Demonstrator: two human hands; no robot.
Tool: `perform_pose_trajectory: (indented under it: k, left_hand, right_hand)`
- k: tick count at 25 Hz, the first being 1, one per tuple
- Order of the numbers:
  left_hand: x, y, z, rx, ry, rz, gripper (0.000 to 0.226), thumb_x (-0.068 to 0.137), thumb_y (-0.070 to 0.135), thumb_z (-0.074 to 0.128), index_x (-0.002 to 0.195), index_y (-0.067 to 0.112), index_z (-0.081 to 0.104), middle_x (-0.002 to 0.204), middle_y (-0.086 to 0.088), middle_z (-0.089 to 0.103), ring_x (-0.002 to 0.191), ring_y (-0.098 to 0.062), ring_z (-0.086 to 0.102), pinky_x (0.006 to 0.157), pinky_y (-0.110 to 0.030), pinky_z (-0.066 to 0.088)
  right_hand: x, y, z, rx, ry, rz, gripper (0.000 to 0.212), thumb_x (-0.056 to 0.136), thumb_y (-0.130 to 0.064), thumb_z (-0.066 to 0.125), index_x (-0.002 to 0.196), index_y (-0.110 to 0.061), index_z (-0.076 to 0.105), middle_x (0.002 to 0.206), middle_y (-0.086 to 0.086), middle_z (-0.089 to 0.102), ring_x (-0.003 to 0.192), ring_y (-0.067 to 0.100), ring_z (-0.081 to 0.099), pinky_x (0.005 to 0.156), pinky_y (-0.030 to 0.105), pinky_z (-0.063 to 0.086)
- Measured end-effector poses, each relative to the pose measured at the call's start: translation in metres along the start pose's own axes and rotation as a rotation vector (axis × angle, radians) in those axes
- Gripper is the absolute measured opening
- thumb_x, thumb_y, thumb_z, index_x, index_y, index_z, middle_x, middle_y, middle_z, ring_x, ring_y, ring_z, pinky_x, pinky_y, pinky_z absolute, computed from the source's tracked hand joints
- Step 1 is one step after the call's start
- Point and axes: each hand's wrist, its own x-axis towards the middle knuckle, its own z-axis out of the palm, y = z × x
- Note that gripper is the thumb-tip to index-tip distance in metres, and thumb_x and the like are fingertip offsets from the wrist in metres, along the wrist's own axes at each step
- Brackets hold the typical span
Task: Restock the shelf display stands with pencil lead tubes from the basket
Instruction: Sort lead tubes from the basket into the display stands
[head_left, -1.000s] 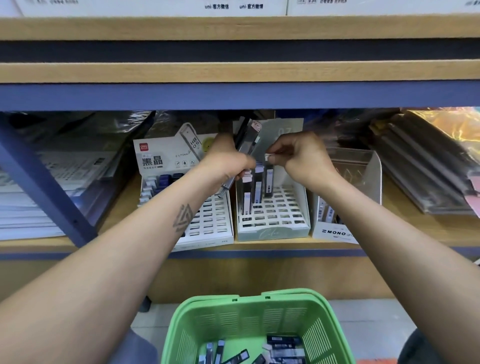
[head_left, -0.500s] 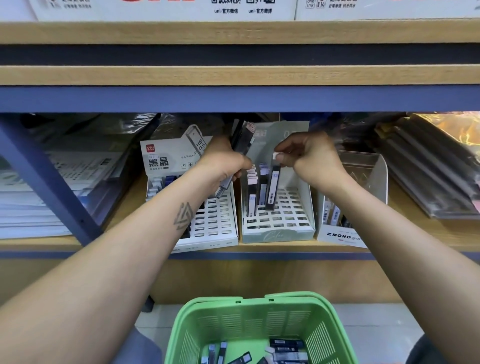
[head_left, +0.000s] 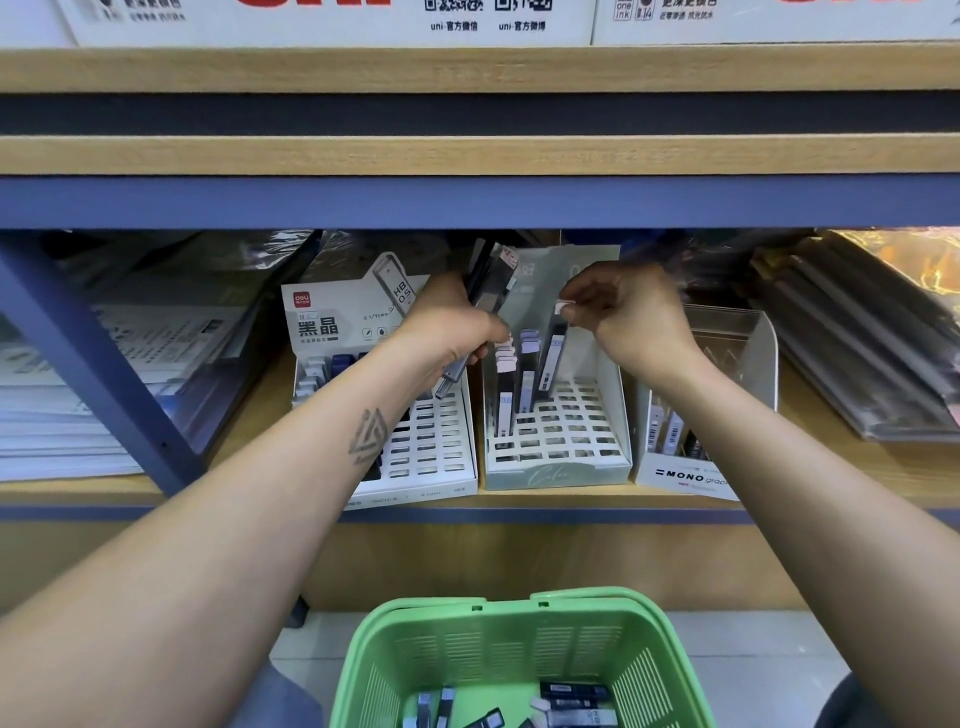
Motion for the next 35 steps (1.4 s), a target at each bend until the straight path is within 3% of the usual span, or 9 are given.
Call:
perform_pose_trajectory:
  k: [7,11,14,20,25,32,35]
  left_hand:
    - [0.004,-0.001,0.002,0.021,0.003,0.0,0.023,0.075,0.0,0.077,0.094,-0.003,0.064,0.052,-0.005,0.059,0.037,-0.011,0.051,0.047,-0.024,0.046]
    - [0.002,0.0,0.002,0.032,0.0,-0.004,0.029,0.072,-0.001,0.077,0.098,-0.006,0.066,0.062,-0.012,0.063,0.045,-0.017,0.053,0.048,-0.026,0.045]
    - [0.0,-0.001,0.001,0.066,-0.029,-0.007,0.033,0.072,0.003,0.079,0.101,-0.004,0.065,0.067,-0.014,0.064,0.047,-0.018,0.054,0.05,-0.026,0.045]
    - [-0.002,-0.005,0.0,0.086,-0.044,-0.032,0.032,0.071,0.003,0.078,0.1,-0.004,0.065,0.067,-0.012,0.064,0.048,-0.018,0.054,0.05,-0.026,0.045]
    - [-0.003,-0.006,0.001,0.052,-0.049,-0.03,0.03,0.073,-0.004,0.068,0.102,-0.01,0.064,0.07,-0.017,0.061,0.057,-0.024,0.055,0.053,-0.031,0.045]
    - [-0.003,-0.006,0.002,0.047,-0.05,-0.037,0.031,0.075,-0.002,0.071,0.104,-0.011,0.064,0.072,-0.017,0.061,0.059,-0.024,0.056,0.056,-0.032,0.045]
    - [-0.002,-0.006,0.002,0.052,-0.048,-0.033,0.031,0.074,-0.001,0.072,0.102,-0.01,0.063,0.069,-0.016,0.061,0.057,-0.024,0.057,0.055,-0.031,0.046]
  right_hand:
    - [0.004,-0.009,-0.007,-0.06,-0.056,0.004,0.029,0.083,-0.011,0.081,0.074,-0.034,0.068,0.078,-0.017,0.071,0.068,-0.009,0.064,0.062,0.003,0.045]
    - [-0.003,-0.017,-0.006,0.071,-0.142,0.021,0.022,0.081,-0.004,0.081,0.078,-0.024,0.072,0.08,-0.003,0.075,0.079,0.015,0.074,0.077,0.028,0.06]
    - [-0.013,-0.02,0.003,0.174,-0.193,0.015,0.021,0.081,-0.002,0.081,0.078,-0.021,0.073,0.079,-0.001,0.075,0.079,0.018,0.074,0.08,0.032,0.061]
    - [-0.026,-0.019,0.016,0.133,-0.144,-0.027,0.017,0.083,-0.008,0.081,0.079,-0.024,0.075,0.084,0.0,0.076,0.085,0.02,0.072,0.088,0.043,0.059]
    - [-0.033,-0.024,0.017,0.144,-0.216,-0.09,0.009,0.081,-0.008,0.082,0.085,-0.016,0.079,0.084,-0.003,0.077,0.083,0.012,0.073,0.088,0.039,0.059]
    - [-0.036,-0.018,0.021,0.141,-0.162,-0.114,0.009,0.082,-0.008,0.083,0.083,-0.016,0.078,0.083,-0.001,0.077,0.083,0.017,0.073,0.085,0.042,0.059]
    - [-0.038,-0.013,0.025,0.072,-0.186,-0.144,0.009,0.083,-0.01,0.082,0.082,-0.019,0.079,0.08,-0.009,0.075,0.079,0.006,0.071,0.08,0.027,0.058]
